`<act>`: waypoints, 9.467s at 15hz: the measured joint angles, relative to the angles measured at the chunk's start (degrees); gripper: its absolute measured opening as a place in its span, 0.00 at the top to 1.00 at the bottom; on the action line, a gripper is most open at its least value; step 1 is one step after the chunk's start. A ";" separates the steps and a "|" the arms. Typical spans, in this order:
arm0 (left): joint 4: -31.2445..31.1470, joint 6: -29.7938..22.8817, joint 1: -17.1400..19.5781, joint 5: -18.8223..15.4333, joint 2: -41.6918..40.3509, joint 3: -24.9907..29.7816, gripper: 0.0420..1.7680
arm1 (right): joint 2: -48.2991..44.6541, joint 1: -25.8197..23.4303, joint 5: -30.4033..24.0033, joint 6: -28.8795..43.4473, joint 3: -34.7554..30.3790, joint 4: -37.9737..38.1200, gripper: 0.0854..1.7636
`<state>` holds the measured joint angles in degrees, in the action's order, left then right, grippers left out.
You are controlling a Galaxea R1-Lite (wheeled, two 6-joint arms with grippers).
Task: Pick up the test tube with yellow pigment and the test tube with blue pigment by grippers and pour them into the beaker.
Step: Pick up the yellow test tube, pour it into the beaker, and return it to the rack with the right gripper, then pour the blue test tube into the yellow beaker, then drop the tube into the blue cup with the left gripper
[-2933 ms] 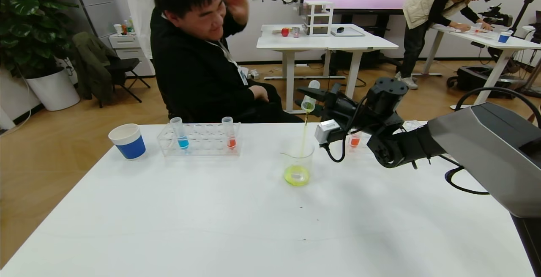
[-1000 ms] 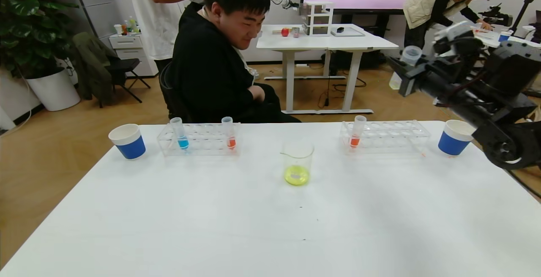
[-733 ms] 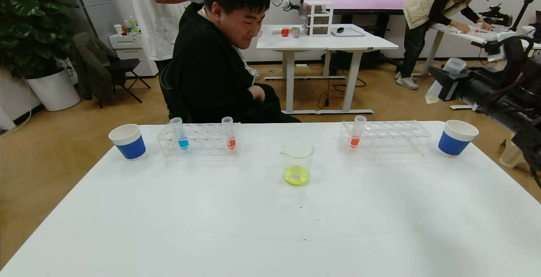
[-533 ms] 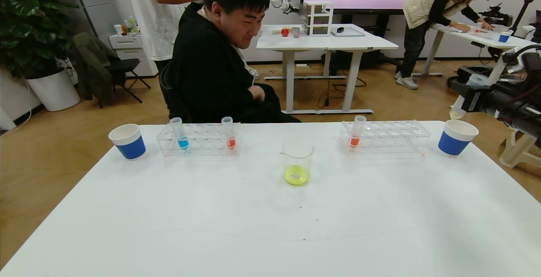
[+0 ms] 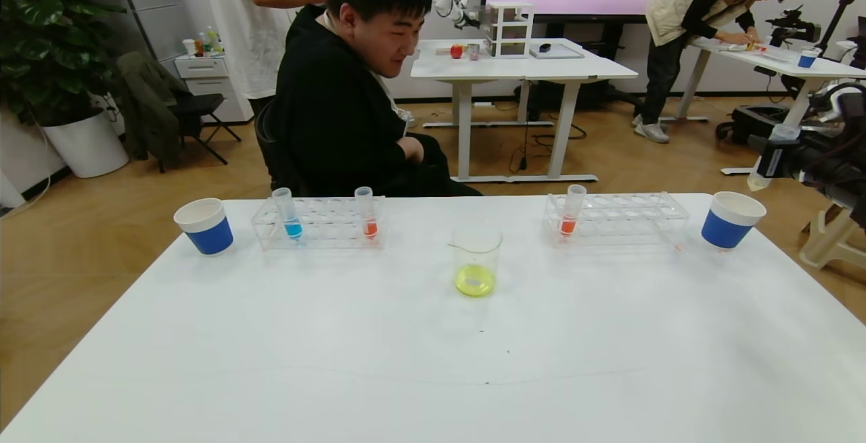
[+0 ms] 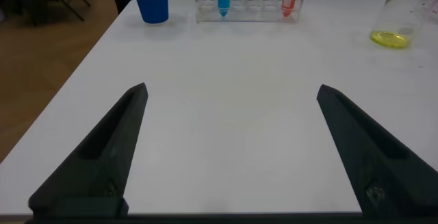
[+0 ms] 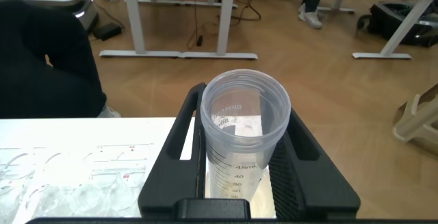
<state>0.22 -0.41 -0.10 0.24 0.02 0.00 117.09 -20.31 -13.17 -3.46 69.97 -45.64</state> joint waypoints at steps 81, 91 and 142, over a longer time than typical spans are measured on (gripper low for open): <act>4.79 4.35 -0.72 -0.66 16.29 -19.61 0.03 | -117.14 20.99 13.41 4.08 -69.97 45.80 0.02; 45.90 4.46 -0.84 -0.68 69.32 -26.04 0.03 | -117.14 20.99 13.37 4.08 -69.97 45.82 0.02; 44.68 -1.34 -5.61 4.29 117.48 -70.23 0.74 | -117.14 20.99 13.43 4.14 -69.97 45.82 0.02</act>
<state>44.90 -1.76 -5.71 4.53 117.51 -70.23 -0.05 0.68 0.27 0.68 0.00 0.18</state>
